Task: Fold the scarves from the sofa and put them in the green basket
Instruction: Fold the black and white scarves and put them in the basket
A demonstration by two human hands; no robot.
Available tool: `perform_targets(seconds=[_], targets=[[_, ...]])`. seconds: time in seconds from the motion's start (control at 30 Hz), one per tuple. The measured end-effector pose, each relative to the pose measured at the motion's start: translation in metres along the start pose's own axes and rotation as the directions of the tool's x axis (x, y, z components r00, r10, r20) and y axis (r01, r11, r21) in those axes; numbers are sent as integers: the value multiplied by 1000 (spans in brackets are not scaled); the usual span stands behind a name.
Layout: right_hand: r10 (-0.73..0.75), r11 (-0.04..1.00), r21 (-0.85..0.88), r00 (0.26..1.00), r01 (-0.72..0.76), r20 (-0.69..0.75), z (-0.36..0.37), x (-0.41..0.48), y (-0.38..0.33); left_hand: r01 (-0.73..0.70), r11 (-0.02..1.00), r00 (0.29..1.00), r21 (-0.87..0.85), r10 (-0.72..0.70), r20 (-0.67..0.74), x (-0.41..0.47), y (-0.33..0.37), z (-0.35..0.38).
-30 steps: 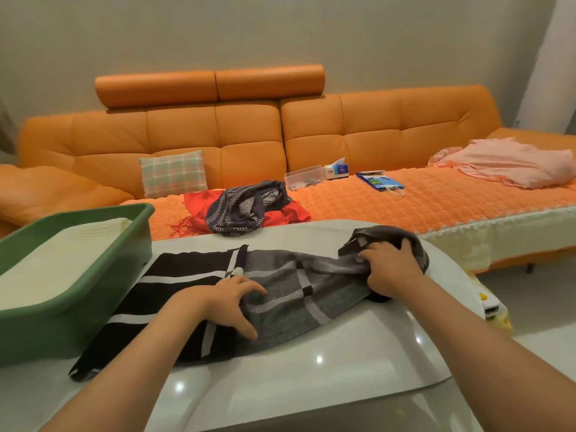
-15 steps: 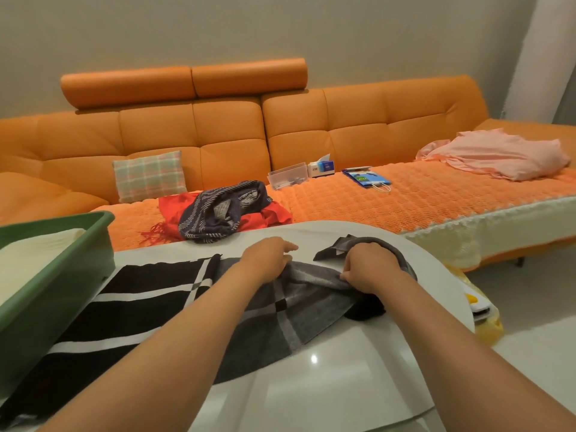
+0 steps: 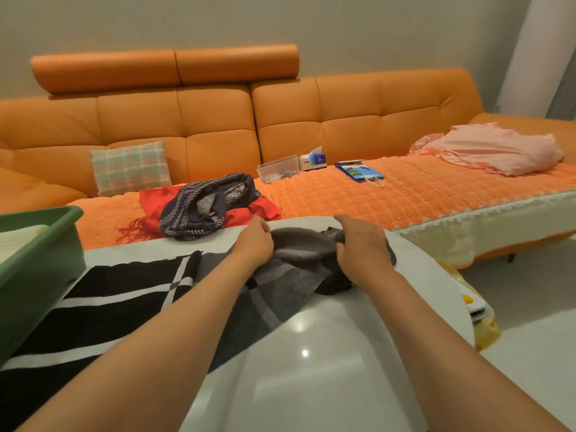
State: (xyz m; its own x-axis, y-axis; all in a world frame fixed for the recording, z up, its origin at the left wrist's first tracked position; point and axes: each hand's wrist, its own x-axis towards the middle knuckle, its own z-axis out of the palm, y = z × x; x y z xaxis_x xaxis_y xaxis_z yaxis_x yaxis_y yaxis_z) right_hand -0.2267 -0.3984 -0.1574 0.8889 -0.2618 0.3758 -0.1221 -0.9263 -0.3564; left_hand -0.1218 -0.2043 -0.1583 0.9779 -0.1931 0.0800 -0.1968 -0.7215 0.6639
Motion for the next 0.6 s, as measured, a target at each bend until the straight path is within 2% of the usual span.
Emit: perform_targets(seconds=[0.07,0.13,0.17,0.23,0.27,0.33,0.4,0.47,0.53,0.57,0.6], targets=[[66,979,-198,997,-57,42,2,-2,11,-78,990,995,118,70,73,-10,0,8],[183,951,-266,981,-158,71,-1,-6,18,-229,961,973,154,230,14,-26,11,13],[241,942,-257,968,-215,74,-4,-7,21,-335,923,938,192,346,-29,-35,18,16],[327,931,-189,943,-312,54,-12,-8,24,-512,817,853,265,521,44,-55,32,23],[365,927,-116,930,-358,45,-16,-8,26,-565,773,823,289,553,131,-65,38,28],[441,888,123,897,-443,43,-23,-10,30,-588,731,809,346,528,257,-79,46,38],[550,734,435,832,-522,71,-34,-12,32,-549,773,835,318,491,249,-84,48,44],[683,454,701,720,-550,122,-51,-11,37,-489,839,871,239,454,186,-86,52,44],[733,189,848,645,-496,213,-63,-9,45,-410,905,912,118,406,57,-86,56,42],[730,97,874,631,-477,264,-66,-9,50,-375,927,926,11,375,-36,-87,58,40],[722,52,871,621,-489,306,-68,-12,54,-369,925,925,-93,356,-133,-90,61,38]])
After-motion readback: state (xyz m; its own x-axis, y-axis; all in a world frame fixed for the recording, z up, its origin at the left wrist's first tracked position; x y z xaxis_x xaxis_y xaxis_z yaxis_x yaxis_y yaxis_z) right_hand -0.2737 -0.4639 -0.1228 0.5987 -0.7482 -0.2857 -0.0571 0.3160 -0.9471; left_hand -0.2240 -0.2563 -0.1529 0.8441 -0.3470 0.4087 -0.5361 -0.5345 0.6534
